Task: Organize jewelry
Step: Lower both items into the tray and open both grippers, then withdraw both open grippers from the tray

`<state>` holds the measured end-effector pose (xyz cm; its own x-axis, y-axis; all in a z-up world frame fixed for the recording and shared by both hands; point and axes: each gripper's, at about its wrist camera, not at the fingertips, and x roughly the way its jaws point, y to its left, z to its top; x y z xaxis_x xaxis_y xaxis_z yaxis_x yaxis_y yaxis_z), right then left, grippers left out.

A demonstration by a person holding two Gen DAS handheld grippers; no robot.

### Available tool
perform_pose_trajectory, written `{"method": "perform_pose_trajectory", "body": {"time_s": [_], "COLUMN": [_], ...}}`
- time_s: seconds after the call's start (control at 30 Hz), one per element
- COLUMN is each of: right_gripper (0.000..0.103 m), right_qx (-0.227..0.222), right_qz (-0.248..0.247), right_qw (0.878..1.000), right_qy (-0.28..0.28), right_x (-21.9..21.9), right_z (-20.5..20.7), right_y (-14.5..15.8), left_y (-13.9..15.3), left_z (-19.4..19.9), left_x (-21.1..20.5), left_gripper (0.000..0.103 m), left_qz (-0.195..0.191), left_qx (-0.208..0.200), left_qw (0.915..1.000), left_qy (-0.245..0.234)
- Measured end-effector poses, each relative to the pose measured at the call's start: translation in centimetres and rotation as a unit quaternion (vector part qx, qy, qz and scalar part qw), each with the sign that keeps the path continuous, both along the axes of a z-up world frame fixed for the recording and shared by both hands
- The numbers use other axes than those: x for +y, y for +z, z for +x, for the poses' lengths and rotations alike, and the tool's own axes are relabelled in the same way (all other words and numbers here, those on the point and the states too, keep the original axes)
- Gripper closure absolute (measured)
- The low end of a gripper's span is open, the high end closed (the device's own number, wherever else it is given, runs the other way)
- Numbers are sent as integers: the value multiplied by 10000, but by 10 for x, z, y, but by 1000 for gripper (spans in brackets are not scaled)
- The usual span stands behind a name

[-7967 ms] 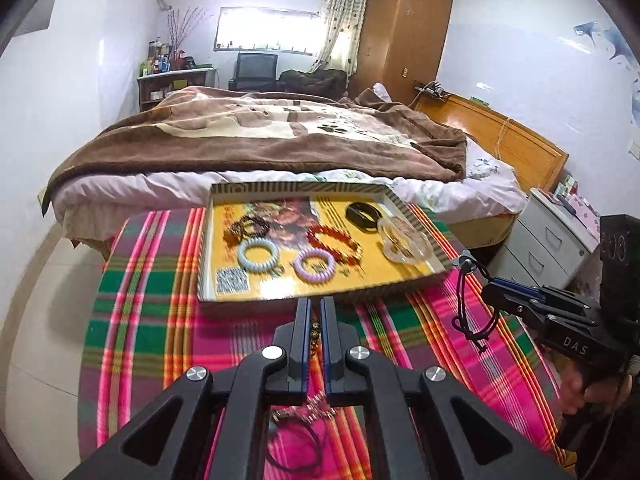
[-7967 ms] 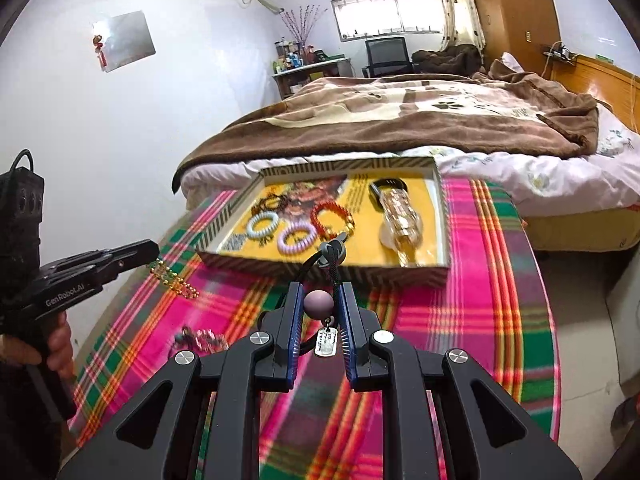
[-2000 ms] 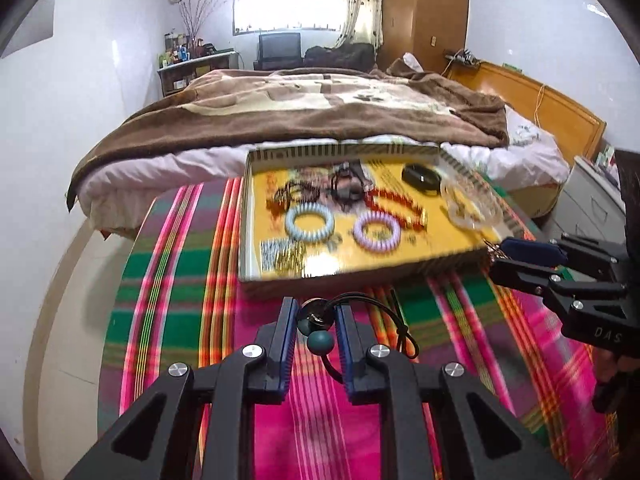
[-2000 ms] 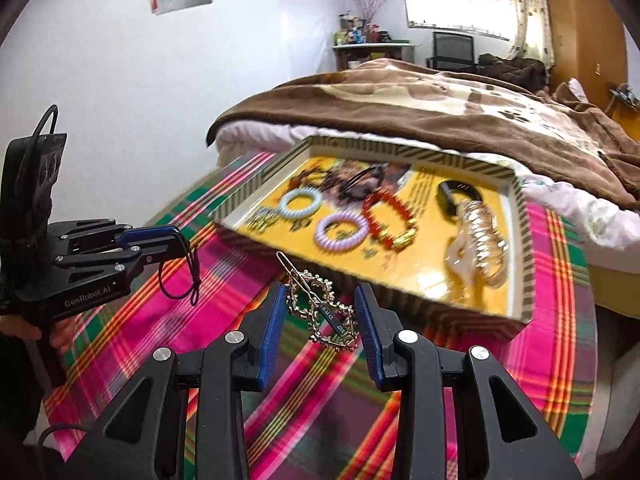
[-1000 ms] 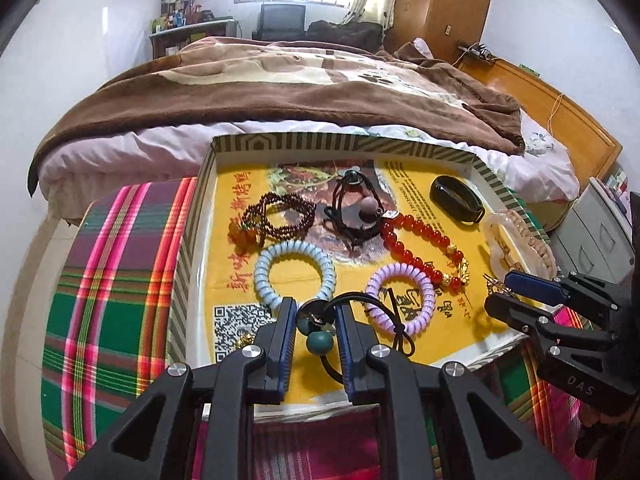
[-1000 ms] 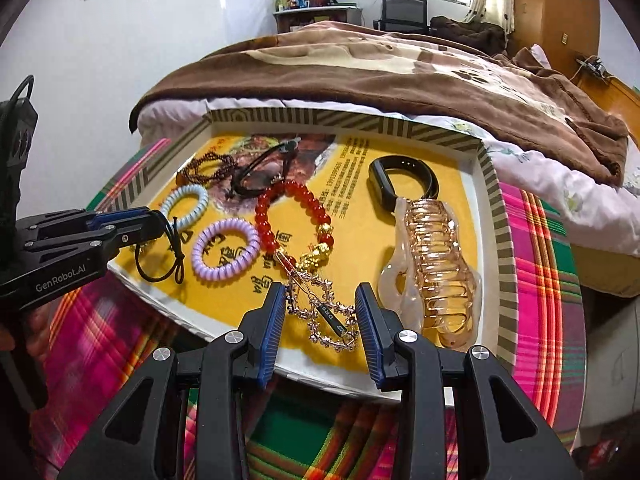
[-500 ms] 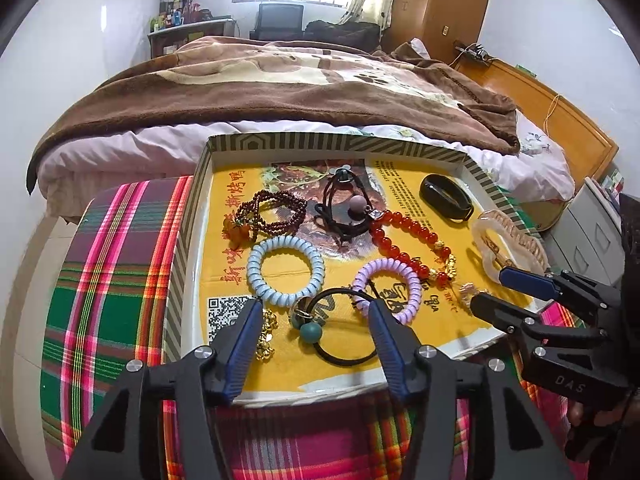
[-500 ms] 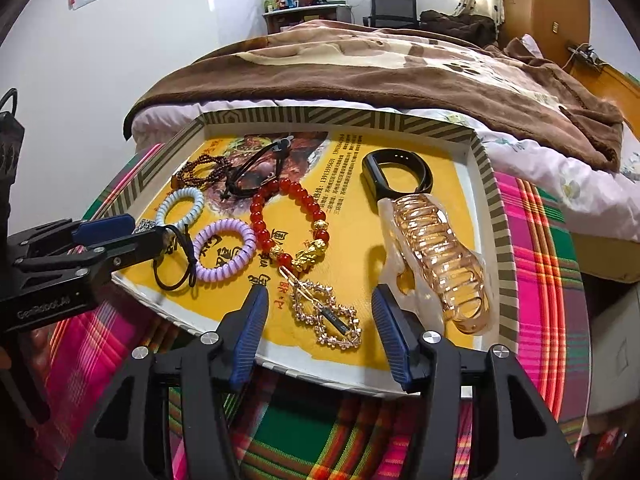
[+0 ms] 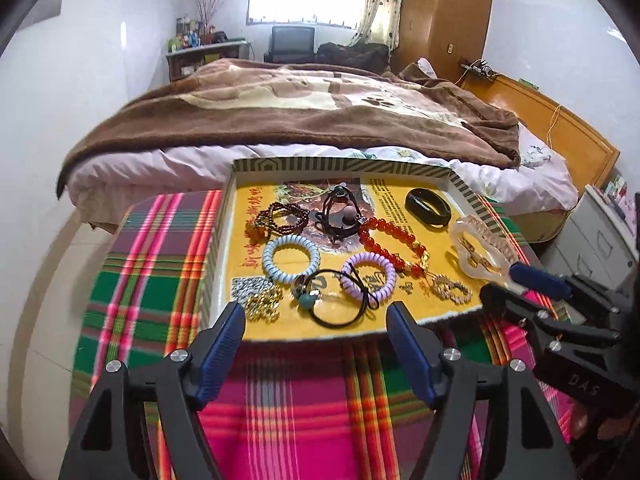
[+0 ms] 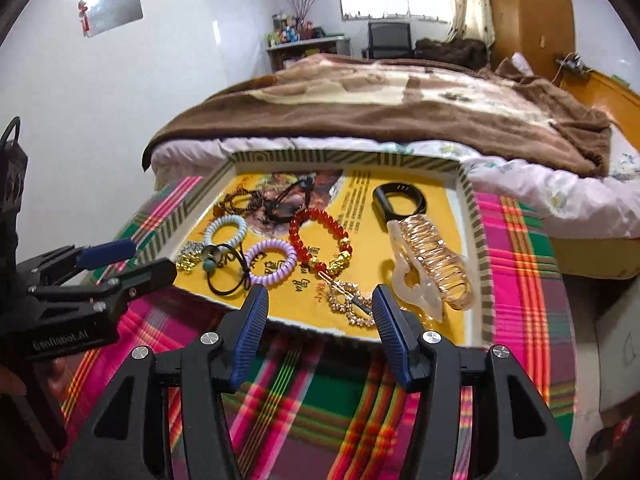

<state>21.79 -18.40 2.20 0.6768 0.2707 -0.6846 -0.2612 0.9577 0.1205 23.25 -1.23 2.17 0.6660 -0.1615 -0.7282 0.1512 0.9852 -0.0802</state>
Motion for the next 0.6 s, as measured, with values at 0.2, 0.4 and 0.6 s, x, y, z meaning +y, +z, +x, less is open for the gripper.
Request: {"method": "perform_pose_trajectory", "body": {"time_s": [0.2,0.4,0.6], "right_gripper": [48,48,48], "right_qx": [-114,-202,-314], "right_qz": [-72,-37,-96], "right_qw": [9998,9993,9984], "right_qy": [-140,-307,-456], "right_x": [4,2,3], "right_z": [-23,-45,-60], "right_y": [8,11,16], "left_y": [11,19,22], "left_z": [-31,-54,-69], "left_x": [-4,-4,-3], "left_gripper": [30,29,25], "left_qz": [200,265,306], "left_qx": [-225,-372,-455], "left_qw": [9995,9989,9982], "left_qy": [37,88,223]}}
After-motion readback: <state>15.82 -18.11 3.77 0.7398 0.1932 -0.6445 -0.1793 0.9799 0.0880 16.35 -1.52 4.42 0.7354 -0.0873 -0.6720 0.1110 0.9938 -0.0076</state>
